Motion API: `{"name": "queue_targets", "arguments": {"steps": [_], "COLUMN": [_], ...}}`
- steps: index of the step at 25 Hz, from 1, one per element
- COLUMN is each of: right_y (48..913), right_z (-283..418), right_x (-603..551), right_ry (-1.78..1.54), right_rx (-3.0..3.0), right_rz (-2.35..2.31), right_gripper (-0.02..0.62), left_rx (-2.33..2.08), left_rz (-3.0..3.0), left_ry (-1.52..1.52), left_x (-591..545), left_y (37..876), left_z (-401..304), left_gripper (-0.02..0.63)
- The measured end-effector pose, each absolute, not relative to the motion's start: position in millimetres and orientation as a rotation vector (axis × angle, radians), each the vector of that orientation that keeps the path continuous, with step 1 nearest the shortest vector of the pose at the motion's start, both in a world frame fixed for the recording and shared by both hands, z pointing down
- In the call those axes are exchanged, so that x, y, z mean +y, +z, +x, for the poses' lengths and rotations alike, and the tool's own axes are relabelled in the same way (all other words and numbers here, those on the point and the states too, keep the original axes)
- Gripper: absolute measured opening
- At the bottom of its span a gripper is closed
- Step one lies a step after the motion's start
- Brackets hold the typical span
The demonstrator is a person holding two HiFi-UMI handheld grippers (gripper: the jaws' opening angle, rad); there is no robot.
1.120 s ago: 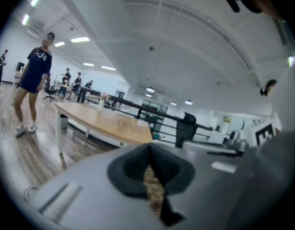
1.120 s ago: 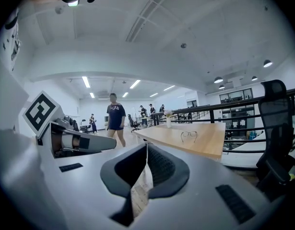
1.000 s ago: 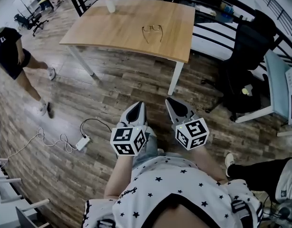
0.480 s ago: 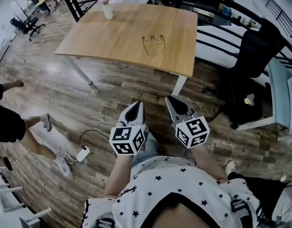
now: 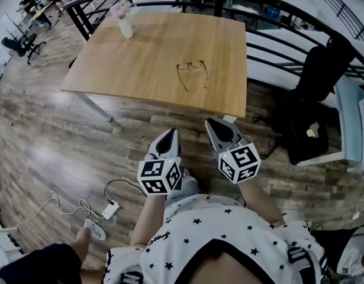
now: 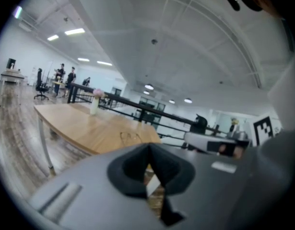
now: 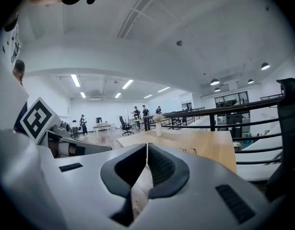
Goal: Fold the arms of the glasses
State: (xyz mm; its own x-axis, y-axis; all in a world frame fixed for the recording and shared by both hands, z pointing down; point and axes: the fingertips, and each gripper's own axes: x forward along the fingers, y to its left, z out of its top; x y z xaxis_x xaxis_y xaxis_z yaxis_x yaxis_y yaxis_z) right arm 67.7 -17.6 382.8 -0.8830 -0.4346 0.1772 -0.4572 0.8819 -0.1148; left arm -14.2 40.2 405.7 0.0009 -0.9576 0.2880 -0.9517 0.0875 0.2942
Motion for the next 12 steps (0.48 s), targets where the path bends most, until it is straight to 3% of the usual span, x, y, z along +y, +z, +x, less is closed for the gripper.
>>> {"name": "queue_targets", "arguments": {"steps": [12], "right_y": [393.1], "right_z": [1.9], "right_x": [-84.2], "right_ry": [0.231], "right_rx": [-2.842], "right_rz": [0.809], "right_gripper": [0.020], "left_rx": [-1.870], "left_rz": [1.960], "left_ry": [0.007], "left_x": [-30.6], "left_y": [409.9], "left_z": [-80.7], "left_gripper": [0.006]}}
